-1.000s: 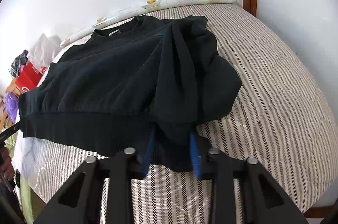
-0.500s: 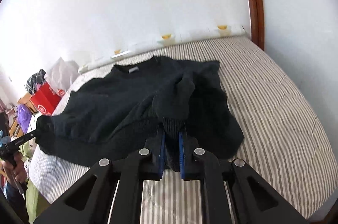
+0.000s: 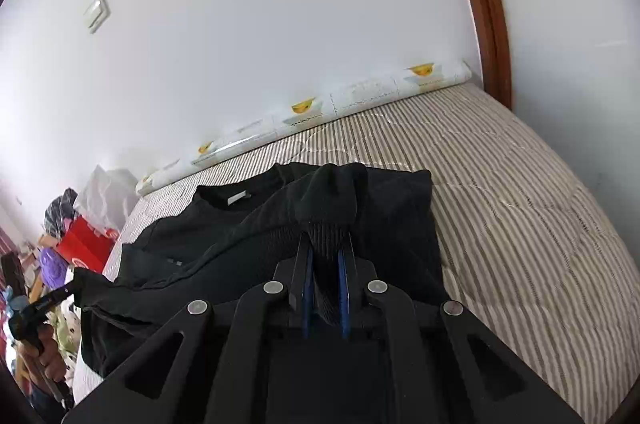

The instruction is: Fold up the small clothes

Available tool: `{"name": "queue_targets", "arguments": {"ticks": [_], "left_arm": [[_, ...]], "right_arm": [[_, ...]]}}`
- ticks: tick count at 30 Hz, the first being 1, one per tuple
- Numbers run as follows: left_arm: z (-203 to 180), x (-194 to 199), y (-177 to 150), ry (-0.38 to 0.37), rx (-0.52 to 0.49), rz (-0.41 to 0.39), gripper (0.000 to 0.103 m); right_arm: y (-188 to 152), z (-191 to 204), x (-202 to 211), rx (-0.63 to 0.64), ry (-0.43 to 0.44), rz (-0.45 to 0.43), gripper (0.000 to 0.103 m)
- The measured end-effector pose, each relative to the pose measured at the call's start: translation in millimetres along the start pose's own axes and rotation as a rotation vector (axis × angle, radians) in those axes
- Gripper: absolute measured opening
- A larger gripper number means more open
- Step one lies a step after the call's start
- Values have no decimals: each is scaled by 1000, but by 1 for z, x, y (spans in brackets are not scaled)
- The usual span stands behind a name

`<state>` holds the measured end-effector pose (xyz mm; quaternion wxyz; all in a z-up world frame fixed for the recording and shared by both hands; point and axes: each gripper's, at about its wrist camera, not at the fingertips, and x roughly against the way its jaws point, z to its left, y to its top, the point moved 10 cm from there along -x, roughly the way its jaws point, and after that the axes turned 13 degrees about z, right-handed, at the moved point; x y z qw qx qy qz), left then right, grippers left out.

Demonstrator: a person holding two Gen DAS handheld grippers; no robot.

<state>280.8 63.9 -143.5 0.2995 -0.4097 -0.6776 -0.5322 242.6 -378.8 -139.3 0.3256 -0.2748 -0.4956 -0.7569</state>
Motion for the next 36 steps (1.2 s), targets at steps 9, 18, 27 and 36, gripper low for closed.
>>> {"name": "queue_targets", "arguments": {"ticks": [9, 18, 27, 36], "left_arm": [[8, -50, 18, -11, 50, 104, 7], [4, -44, 21, -30, 30, 96, 25], [-5, -3, -6, -67, -19, 42, 37], [-21, -21, -37, -10, -120, 117, 38]], "right_arm": [[30, -15, -58, -39, -18, 71, 12], [37, -9, -44, -9, -54, 56, 18], [-21, 53, -27, 205, 9, 160, 22], [-47, 50, -75, 212, -67, 265, 22]]}}
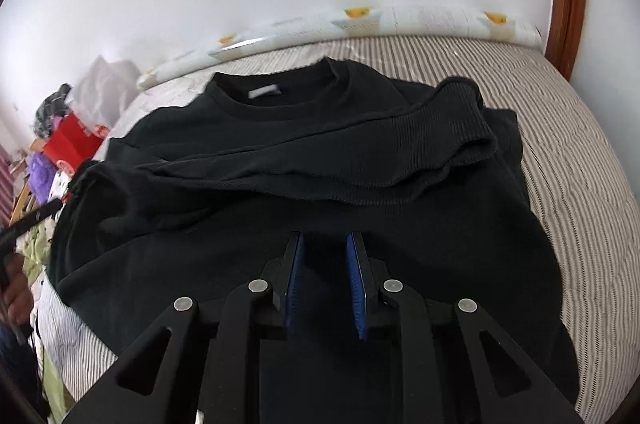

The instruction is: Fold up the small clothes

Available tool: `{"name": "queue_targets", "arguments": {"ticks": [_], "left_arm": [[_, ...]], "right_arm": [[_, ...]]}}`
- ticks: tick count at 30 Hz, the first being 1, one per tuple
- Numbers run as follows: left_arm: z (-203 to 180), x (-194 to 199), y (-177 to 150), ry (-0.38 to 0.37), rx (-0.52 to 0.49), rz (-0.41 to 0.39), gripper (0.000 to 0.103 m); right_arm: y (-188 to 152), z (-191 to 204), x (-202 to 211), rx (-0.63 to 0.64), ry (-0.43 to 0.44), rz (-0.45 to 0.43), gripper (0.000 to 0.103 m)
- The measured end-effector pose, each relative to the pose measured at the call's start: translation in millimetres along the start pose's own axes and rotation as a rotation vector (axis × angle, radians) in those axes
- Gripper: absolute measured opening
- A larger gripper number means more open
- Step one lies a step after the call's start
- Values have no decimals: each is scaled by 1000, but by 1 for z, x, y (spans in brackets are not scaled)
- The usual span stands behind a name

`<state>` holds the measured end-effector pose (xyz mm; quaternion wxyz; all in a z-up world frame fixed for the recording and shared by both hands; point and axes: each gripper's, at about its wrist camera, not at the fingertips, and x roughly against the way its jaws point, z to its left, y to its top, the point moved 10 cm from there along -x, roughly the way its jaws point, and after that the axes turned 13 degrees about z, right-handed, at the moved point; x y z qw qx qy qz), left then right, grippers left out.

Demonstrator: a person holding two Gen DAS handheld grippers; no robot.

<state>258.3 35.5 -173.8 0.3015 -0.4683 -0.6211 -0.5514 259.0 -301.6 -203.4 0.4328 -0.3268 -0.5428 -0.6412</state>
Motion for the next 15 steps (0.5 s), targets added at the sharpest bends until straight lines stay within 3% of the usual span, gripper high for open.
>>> {"name": "queue_targets", "arguments": {"ticks": [4, 8, 15], "left_arm": [[-5, -24, 12, 10, -7, 35, 38], [0, -35, 34, 51, -1, 16, 38], [22, -41, 73, 44, 77, -5, 38]], "right_arm": [[20, -2, -7, -20, -10, -6, 22], [42, -14, -20, -53, -65, 5, 22], [80, -46, -26, -137, -101, -39, 22]]}}
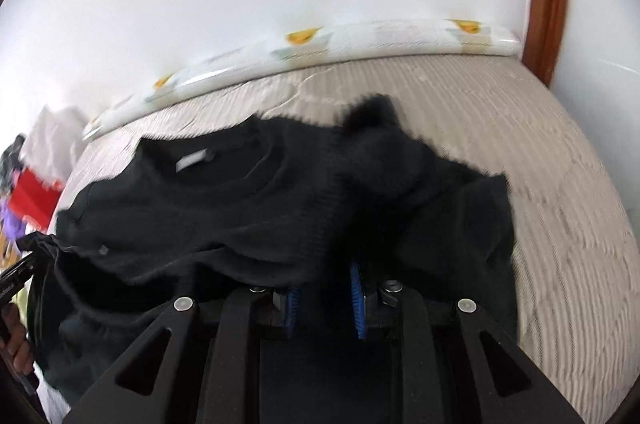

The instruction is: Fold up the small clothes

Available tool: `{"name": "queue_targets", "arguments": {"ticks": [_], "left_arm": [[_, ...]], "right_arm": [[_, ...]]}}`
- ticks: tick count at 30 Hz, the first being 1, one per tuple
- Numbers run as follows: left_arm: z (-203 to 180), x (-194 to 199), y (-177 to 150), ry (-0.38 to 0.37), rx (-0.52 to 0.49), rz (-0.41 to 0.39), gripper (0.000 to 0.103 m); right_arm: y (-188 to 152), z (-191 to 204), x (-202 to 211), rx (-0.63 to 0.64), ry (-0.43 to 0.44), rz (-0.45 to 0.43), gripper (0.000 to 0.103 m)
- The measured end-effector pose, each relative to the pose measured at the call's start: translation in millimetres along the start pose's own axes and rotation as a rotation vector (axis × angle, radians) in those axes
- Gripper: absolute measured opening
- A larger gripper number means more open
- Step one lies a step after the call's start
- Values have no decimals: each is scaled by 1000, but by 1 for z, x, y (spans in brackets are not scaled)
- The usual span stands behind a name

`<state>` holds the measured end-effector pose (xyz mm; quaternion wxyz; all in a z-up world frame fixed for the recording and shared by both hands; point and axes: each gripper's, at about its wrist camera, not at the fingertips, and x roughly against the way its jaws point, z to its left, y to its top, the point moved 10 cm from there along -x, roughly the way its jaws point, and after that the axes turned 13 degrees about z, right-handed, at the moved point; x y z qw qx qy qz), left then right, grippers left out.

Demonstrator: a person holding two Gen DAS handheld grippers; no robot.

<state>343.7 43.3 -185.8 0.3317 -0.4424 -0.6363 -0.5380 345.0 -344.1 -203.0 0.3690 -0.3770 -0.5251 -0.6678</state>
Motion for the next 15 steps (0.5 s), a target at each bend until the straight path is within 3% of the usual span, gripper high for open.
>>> {"name": "queue_targets", "arguments": {"ticks": [7, 11, 15], "left_arm": [[18, -6, 8, 70, 9, 0, 38], [28, -13, 9, 93, 10, 26, 38], [27, -20, 10, 70, -11, 41, 40]], "right_arm": [[16, -22, -4, 16, -73, -16, 22], [25, -27, -3, 33, -92, -30, 33], [33, -34, -1, 27, -108, -60, 44]]}}
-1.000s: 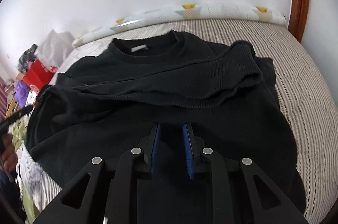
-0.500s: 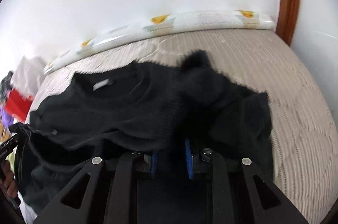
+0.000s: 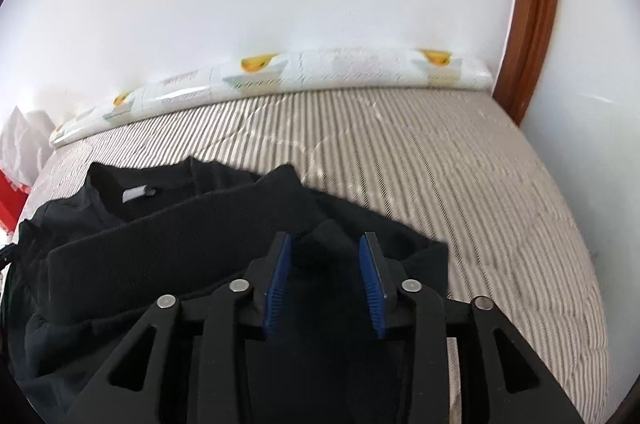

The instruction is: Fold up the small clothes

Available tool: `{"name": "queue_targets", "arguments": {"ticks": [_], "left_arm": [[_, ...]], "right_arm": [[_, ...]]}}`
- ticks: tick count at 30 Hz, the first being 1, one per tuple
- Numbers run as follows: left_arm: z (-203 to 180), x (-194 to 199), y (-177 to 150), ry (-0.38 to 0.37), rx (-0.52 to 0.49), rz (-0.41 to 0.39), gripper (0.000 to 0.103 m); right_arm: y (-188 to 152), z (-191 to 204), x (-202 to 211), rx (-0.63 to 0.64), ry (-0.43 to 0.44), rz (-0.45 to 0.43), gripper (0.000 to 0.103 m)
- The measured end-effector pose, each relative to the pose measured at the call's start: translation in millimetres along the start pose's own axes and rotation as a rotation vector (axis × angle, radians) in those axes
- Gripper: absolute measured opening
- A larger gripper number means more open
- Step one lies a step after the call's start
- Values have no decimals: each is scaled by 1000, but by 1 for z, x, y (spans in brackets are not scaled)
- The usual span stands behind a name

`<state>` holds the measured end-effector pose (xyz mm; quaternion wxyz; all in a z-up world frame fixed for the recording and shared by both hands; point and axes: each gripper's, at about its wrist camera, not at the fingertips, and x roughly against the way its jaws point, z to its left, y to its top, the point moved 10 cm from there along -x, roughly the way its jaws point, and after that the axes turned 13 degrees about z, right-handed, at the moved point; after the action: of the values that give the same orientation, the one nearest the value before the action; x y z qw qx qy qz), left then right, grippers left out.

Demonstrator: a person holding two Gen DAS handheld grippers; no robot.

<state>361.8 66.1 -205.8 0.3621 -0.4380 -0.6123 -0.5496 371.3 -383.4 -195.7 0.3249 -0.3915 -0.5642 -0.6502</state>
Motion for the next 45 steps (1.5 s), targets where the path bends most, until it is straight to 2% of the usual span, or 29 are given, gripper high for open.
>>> {"name": "queue_targets", "arguments": {"ticks": [2, 4, 5, 8, 9, 14, 16, 18, 24, 28, 29, 33, 35, 41, 45], "left_arm": [[-2, -3, 0, 3, -10, 4, 40], [-5, -3, 0, 11, -9, -6, 29], [-5, -1, 0, 21, -10, -17, 19], [-8, 10, 1, 58, -23, -74, 12], [-7, 16, 3, 68, -13, -99, 11], [-2, 34, 14, 26, 50, -178, 11], [-4, 30, 19, 24, 53, -175, 11], [-6, 27, 22, 20, 54, -178, 11], [-4, 7, 23, 58, 80, -151, 11], [-3, -2, 20, 62, 88, -103, 12], [-3, -2, 19, 64, 86, -91, 15], [-5, 1, 11, 61, 61, -50, 19], [-6, 4, 5, 59, 52, -41, 19], [2, 12, -25, 56, 69, -21, 21], [6, 22, -44, 53, 75, -26, 22]], "right_arm": [[0, 2, -10, 8, 11, 38, 44], [-1, 4, -20, 9, 30, 62, 44], [-1, 6, -23, 11, 39, 68, 44], [1, 12, -26, 27, 69, 73, 16], [2, 13, -21, 35, 71, 48, 12], [8, -2, 26, 13, 91, -101, 9], [7, -14, 43, -29, 135, -130, 9], [4, -21, 47, -38, 136, -135, 10], [-9, -25, 6, -27, 77, -21, 10], [-14, -20, -12, 15, 11, 33, 12], [-13, -20, -10, 19, 4, 25, 14], [-16, -23, 17, 21, -43, -41, 37], [-22, -23, 25, 26, -34, -48, 42], [-63, -39, 30, 14, -87, 13, 42], [-87, -43, 40, -11, -83, 29, 42]]}}
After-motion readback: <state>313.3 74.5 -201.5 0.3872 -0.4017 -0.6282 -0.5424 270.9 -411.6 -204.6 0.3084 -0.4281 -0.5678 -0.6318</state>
